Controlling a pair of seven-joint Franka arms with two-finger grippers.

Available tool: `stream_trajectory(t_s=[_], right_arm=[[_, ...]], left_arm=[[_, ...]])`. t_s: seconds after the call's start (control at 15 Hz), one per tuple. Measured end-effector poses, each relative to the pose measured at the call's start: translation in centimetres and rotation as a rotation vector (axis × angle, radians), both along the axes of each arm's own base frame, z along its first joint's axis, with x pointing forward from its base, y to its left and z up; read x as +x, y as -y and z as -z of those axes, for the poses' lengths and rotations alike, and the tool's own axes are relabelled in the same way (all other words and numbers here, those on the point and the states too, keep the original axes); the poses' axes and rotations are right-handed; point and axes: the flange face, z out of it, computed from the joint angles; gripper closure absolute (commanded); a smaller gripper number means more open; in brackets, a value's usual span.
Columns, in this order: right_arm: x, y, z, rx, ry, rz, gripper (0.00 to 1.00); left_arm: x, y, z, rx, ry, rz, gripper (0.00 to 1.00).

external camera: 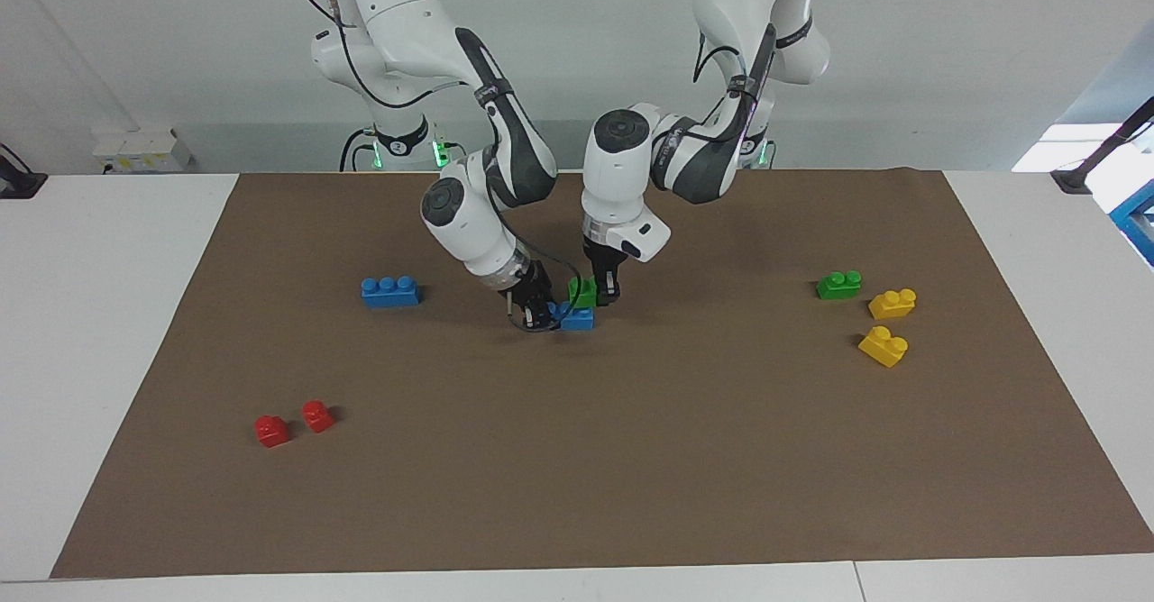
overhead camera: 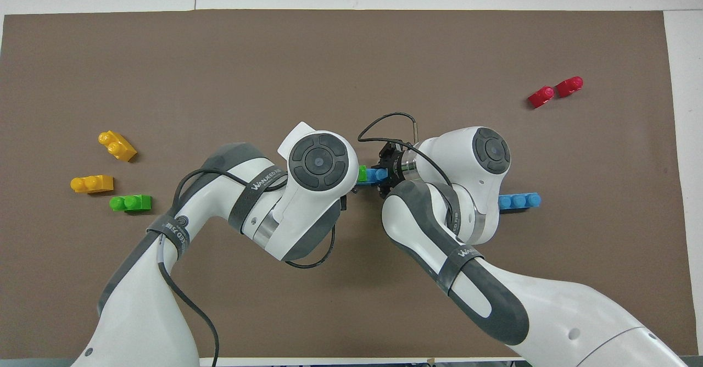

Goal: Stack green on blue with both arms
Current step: 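Press the green brick onto the blue brick held by the right gripper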

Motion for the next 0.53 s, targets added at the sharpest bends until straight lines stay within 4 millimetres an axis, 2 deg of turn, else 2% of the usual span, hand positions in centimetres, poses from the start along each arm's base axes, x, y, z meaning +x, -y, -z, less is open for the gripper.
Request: stream_trajectory(t_s=[0.53], right_arm=[[0.0, 0.0, 0.0, 0.000, 0.008, -0.009, 1.00]], left_arm=[[-0.6, 1.1, 1.0, 0.001, 0.003, 0.008, 1.00]])
